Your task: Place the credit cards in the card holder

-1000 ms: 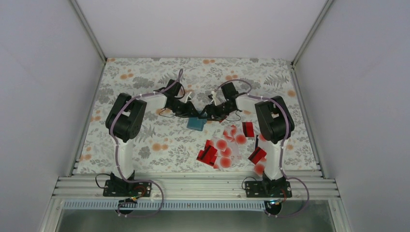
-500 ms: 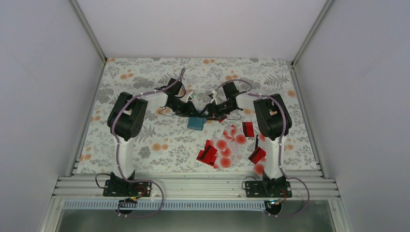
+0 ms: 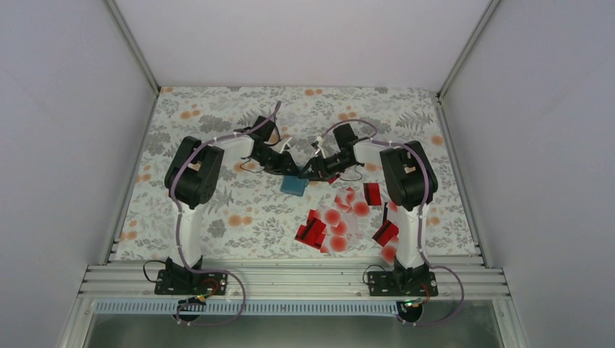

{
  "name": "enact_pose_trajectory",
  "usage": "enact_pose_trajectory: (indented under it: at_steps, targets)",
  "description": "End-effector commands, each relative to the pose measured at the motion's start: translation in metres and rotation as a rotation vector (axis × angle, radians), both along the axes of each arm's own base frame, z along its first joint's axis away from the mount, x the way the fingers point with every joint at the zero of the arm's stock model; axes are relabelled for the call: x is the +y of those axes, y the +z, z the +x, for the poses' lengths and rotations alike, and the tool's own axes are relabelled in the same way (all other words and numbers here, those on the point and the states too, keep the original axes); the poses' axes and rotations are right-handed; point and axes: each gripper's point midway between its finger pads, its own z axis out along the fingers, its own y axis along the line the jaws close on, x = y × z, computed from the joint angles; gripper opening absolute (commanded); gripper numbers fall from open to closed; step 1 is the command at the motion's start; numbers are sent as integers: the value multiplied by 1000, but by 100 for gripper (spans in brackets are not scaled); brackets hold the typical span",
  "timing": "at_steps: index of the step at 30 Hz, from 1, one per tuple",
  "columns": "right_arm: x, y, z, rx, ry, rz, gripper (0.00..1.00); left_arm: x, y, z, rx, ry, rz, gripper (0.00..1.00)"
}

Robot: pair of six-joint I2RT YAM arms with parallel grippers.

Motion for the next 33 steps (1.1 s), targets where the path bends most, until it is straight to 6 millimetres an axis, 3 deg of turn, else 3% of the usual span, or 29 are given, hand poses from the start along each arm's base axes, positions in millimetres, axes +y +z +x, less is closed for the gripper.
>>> enact_pose_trajectory:
  at_steps: [1, 6, 12, 20, 27, 30, 33]
  targets:
    - [16, 30, -27, -26, 87, 92, 61, 11, -49, -19, 69, -27, 136, 15]
    - [23, 20, -53, -10, 128, 79, 58, 11, -52, -18, 69, -43, 143, 15]
    - [20, -10, -58, 11, 116, 35, 53, 14, -58, -24, 80, -58, 154, 15]
    - [23, 13, -93, -35, 206, 162, 51, 22, -70, -32, 111, -39, 178, 13]
    - [26, 20, -119, -25, 276, 215, 53, 25, -78, -36, 183, -12, 133, 12]
    - [28, 25, -121, -51, 286, 202, 53, 25, -77, -35, 181, -11, 133, 12]
    - [28, 27, -110, -93, 244, 136, 56, 24, -75, -34, 178, -8, 134, 12]
